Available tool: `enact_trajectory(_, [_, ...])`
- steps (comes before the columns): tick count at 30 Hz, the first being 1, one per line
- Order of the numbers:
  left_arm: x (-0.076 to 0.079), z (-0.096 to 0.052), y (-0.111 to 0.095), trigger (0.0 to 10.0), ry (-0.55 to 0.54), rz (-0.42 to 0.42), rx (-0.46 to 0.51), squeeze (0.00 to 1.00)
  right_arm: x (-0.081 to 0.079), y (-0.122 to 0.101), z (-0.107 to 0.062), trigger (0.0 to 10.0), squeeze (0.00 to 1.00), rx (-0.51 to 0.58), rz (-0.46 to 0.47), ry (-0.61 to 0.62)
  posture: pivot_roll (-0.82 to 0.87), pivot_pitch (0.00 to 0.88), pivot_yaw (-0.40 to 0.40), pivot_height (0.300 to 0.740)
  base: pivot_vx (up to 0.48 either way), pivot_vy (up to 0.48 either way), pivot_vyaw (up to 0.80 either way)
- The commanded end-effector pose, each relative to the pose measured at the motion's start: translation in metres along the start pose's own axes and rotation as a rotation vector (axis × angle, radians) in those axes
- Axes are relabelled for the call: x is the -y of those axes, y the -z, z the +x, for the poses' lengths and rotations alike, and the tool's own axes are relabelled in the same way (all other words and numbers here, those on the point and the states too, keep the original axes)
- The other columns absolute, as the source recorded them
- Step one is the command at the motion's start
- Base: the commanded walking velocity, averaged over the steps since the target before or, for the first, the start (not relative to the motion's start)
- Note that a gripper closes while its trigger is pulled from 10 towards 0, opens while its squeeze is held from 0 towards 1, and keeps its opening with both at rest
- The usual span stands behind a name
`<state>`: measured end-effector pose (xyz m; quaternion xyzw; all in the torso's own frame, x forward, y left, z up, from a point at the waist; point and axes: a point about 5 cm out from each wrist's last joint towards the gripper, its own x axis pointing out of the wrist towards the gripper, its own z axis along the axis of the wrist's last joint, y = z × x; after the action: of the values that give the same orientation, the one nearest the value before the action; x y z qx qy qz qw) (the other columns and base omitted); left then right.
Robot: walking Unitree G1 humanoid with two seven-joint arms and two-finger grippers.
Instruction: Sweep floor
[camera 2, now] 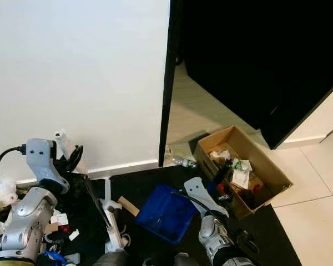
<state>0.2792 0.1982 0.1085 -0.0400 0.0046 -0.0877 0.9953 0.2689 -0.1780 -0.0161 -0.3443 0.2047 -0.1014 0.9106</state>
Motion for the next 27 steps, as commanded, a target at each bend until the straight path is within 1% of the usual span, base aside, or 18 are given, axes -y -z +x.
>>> enact_trajectory(1, [-0.002, -0.002, 0.006, 10.0, -0.027, -0.018, -0.049, 0.00, 0.002, 0.005, -0.002, 10.0, 0.00, -0.015, 0.050, 0.009, 0.19, 0.152, 0.003, 0.740, 0.000, 0.000, 0.00])
enact_trajectory(2, [-0.007, -0.004, 0.010, 10.0, -0.054, -0.039, -0.096, 0.00, 0.003, 0.000, 0.000, 10.0, 0.00, -0.008, 0.165, -0.055, 0.19, 0.153, 0.008, 0.740, 0.000, 0.000, 0.00])
enact_trajectory(3, [-0.007, -0.004, 0.010, 10.0, -0.054, -0.039, -0.096, 0.00, 0.003, 0.000, 0.000, 10.0, 0.00, -0.008, 0.165, -0.055, 0.19, 0.153, 0.008, 0.740, 0.000, 0.000, 0.00])
enact_trajectory(4, [-0.009, -0.004, 0.010, 10.0, -0.065, -0.039, -0.109, 0.00, 0.003, -0.003, 0.001, 10.0, 0.00, 0.000, 0.224, -0.098, 0.19, 0.153, 0.008, 0.740, 0.000, 0.000, 0.00])
enact_trajectory(6, [-0.009, -0.002, 0.005, 10.0, -0.033, -0.089, -0.097, 0.00, 0.008, -0.010, 0.005, 10.0, 0.00, -0.011, 0.437, -0.150, 0.18, 0.153, 0.011, 0.740, 0.000, 0.000, 0.00])
enact_trajectory(7, [-0.008, -0.002, 0.003, 10.0, -0.020, -0.110, -0.094, 0.00, 0.010, -0.013, 0.006, 10.0, 0.00, -0.014, 0.510, -0.167, 0.18, 0.153, 0.011, 0.740, 0.000, 0.000, 0.00])
enact_trajectory(8, [-0.007, 0.000, 0.001, 10.0, -0.012, -0.119, -0.082, 0.00, 0.012, -0.017, 0.006, 10.0, 0.00, 0.013, 0.577, -0.208, 0.18, 0.154, 0.014, 0.740, 0.000, 0.000, 0.00])
enact_trajectory(9, [-0.007, 0.000, 0.001, 10.0, -0.012, -0.119, -0.082, 0.00, 0.012, -0.017, 0.006, 10.0, 0.00, 0.013, 0.577, -0.208, 0.18, 0.154, 0.014, 0.740, 0.000, 0.000, 0.00])
enact_trajectory(10, [-0.005, 0.003, -0.005, 10.0, 0.001, -0.116, -0.059, 0.00, 0.017, -0.025, 0.008, 10.0, 0.00, 0.054, 0.646, -0.234, 0.18, 0.153, 0.016, 0.740, 0.000, 0.000, 0.00])
enact_trajectory(13, [0.000, 0.006, -0.012, 10.0, 0.030, -0.123, -0.031, 0.00, 0.024, -0.034, 0.012, 10.0, 0.00, 0.074, 0.696, -0.233, 0.17, 0.153, 0.017, 0.740, 0.000, 0.000, 0.00])
enact_trajectory(14, [0.000, 0.006, -0.012, 10.0, 0.030, -0.123, -0.031, 0.00, 0.024, -0.034, 0.012, 10.0, 0.00, 0.074, 0.696, -0.233, 0.17, 0.153, 0.017, 0.740, 0.000, 0.000, 0.00])
enact_trajectory(15, [0.000, 0.007, -0.012, 10.0, 0.033, -0.119, -0.027, 0.00, 0.026, -0.036, 0.013, 10.0, 0.00, 0.077, 0.662, -0.217, 0.17, 0.153, 0.018, 0.740, 0.000, 0.000, 0.00])
enact_trajectory(18, [0.000, 0.007, -0.013, 10.0, 0.032, -0.117, -0.028, 0.00, 0.028, -0.039, 0.015, 10.0, 0.00, 0.088, 0.665, -0.198, 0.17, 0.152, 0.017, 0.740, 0.000, 0.000, 0.00])
enact_trajectory(19, [0.000, 0.008, -0.014, 10.0, 0.032, -0.118, -0.029, 0.00, 0.037, -0.044, 0.013, 10.0, 0.00, 0.184, 0.732, -0.126, 0.17, 0.151, 0.016, 0.740, 0.000, 0.000, 0.00])
enact_trajectory(20, [0.000, 0.008, -0.014, 10.0, 0.031, -0.123, -0.031, 0.00, 0.038, -0.039, 0.016, 10.0, 0.00, 0.112, 0.739, -0.090, 0.18, 0.151, 0.016, 0.740, 0.000, 0.000, 0.00])
enact_trajectory(22, [0.000, 0.008, -0.014, 10.0, 0.031, -0.124, -0.031, 0.00, 0.038, -0.039, 0.017, 10.0, 0.00, 0.096, 0.753, -0.085, 0.18, 0.151, 0.015, 0.740, 0.000, 0.000, 0.00])
enact_trajectory(24, [-0.001, 0.007, -0.015, 10.0, 0.030, -0.128, -0.034, 0.00, 0.038, -0.044, 0.017, 10.0, 0.00, 0.137, 0.781, -0.172, 0.18, 0.150, 0.014, 0.740, 0.000, 0.000, 0.00])
enact_trajectory(27, [-0.002, 0.007, -0.015, 10.0, 0.028, -0.131, -0.034, 0.00, 0.038, -0.045, 0.018, 10.0, 0.00, 0.133, 0.804, -0.201, 0.18, 0.149, 0.014, 0.740, 0.000, 0.000, 0.00])
